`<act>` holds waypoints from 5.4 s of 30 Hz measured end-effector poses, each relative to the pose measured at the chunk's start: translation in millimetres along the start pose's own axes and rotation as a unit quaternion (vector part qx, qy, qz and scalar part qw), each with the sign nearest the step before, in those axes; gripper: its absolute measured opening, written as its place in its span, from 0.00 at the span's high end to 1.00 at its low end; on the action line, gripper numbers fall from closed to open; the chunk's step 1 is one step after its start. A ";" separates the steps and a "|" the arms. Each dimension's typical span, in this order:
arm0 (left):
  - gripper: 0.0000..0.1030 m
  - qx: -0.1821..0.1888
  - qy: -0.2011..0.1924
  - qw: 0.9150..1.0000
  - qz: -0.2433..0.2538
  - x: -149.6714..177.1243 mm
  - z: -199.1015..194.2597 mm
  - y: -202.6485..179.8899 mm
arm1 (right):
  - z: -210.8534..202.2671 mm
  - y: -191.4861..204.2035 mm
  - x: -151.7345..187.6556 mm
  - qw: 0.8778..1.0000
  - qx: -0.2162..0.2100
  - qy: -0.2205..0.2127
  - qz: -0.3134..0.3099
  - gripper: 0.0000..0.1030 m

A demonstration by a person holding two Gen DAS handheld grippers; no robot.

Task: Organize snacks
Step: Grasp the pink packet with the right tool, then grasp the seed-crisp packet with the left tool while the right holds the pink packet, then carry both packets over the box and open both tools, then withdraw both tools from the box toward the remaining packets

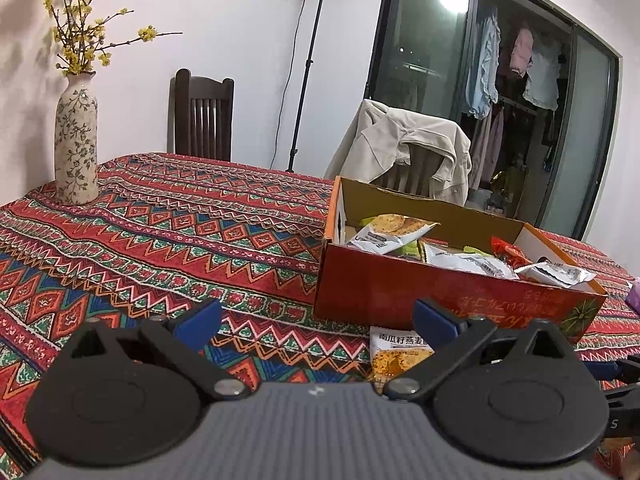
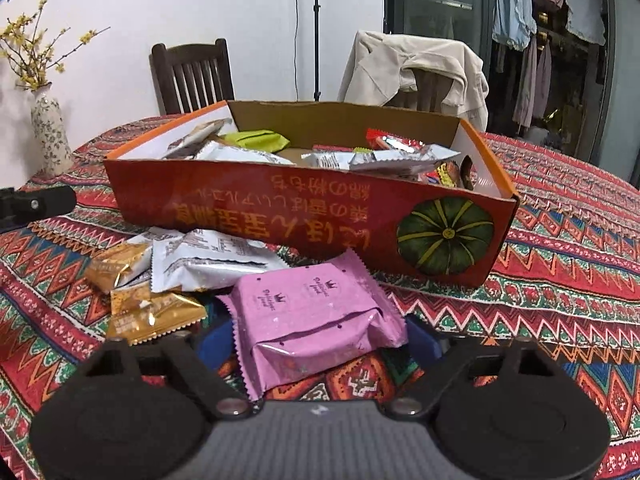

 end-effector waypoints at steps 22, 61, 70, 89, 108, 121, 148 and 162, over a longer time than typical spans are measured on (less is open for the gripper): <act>0.00 -0.004 0.030 0.999 0.029 2.9 5.0 -16.3 | -14.7 -27.3 -10.9 0.997 0.003 -0.046 0.067 0.35; 0.50 0.024 0.098 0.991 0.090 23.1 30.7 -64.5 | -22.2 -36.6 -16.1 0.994 0.015 -0.068 0.084 0.35; 0.50 0.045 0.051 0.993 0.093 -0.3 -5.9 -69.2 | -40.7 -21.8 -23.9 0.993 0.012 -0.103 0.052 0.35; 0.50 0.050 -0.026 0.996 0.067 -84.1 35.1 -108.7 | -19.2 -29.6 -135.0 0.984 0.041 -0.155 0.073 0.34; 0.03 0.025 -0.054 0.997 0.048 -76.5 76.0 -81.8 | 25.7 -40.3 -126.9 0.983 0.058 -0.161 0.060 0.00; 0.00 -0.008 -0.057 0.998 0.024 -89.4 56.7 -71.3 | 11.2 -50.0 -119.0 0.982 0.048 -0.157 0.092 0.00; 0.00 -0.028 0.037 0.998 0.047 -28.1 -2.4 -16.8 | -20.6 9.7 -83.4 0.996 0.018 -0.091 0.016 0.00; 0.00 -0.029 0.060 0.997 0.030 1.4 -35.3 24.1 | -4.4 79.2 -8.5 0.998 -0.033 0.030 -0.041 0.00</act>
Point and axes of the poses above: each gripper's, at about its wrist camera, not at the fingertips, and z roughly the way its jaws point, y to its left, x to its underside, the point moved 8 cm from there along z, roughly the way its jaws point, and after that the axes turned 4 degrees about x, right-handed, at the moved point
